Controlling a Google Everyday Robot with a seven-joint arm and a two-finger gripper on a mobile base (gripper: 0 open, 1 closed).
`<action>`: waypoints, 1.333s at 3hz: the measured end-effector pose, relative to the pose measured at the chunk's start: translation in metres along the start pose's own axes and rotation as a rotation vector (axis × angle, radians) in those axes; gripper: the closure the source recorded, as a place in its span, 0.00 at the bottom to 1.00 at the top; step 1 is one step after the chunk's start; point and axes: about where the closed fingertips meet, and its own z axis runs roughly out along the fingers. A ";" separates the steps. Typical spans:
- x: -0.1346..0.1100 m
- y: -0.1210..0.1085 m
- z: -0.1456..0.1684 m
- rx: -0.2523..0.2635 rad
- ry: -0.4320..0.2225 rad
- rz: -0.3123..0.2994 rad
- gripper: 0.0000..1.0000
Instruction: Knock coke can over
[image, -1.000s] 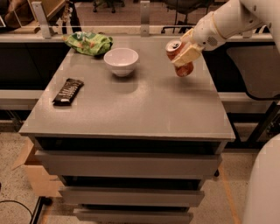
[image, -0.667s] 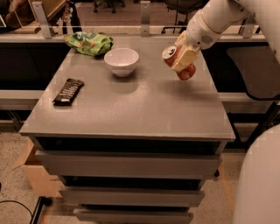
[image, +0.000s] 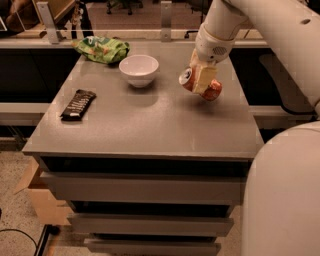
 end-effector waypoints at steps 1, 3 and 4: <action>0.000 0.009 0.018 -0.057 0.075 -0.025 1.00; 0.002 0.020 0.045 -0.138 0.091 -0.027 0.84; 0.001 0.018 0.047 -0.134 0.087 -0.026 0.61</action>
Offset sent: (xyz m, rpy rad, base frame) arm -0.0260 0.0035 -0.0511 -0.1641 0.1653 0.0584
